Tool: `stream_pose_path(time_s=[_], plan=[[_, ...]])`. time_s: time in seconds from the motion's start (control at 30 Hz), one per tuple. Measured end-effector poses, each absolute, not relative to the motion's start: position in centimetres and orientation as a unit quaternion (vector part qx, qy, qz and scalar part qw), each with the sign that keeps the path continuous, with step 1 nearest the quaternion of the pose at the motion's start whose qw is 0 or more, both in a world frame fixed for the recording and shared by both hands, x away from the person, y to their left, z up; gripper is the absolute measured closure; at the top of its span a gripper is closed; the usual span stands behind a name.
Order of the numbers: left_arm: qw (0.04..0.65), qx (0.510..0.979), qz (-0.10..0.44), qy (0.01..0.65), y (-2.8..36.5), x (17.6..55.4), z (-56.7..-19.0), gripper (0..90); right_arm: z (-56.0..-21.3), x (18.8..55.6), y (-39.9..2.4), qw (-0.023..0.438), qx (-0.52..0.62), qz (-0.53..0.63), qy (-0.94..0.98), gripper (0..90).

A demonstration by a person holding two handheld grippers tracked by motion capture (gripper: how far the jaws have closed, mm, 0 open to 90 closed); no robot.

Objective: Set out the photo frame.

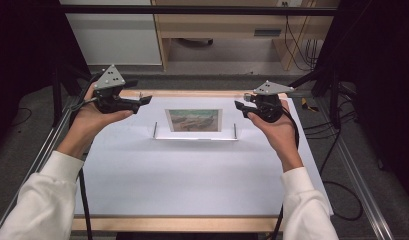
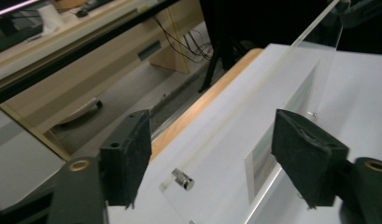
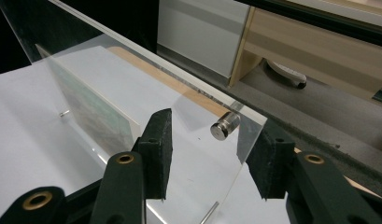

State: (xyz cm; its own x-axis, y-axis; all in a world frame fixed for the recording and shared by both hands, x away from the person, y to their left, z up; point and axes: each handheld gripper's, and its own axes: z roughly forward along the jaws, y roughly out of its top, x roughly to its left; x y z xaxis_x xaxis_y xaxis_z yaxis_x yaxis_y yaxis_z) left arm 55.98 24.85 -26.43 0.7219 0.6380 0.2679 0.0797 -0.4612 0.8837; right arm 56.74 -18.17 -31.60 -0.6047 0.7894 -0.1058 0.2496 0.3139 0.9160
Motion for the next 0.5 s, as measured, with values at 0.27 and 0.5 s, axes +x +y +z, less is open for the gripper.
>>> stream_pose_path(time_s=[0.27, 0.5], plan=[[0.491, 0.768, 0.299, 0.281, 26.3, 53.7, -27.3, 17.2, -31.5, 57.5, -18.1, 0.284, 0.352, 0.474, 0.755, 54.2], [0.475, 0.773, 0.290, 0.304, 26.6, 52.2, -30.0, 14.9, -31.6, 58.3, -18.1, 0.282, 0.361, 0.481, 0.747, 54.0]])
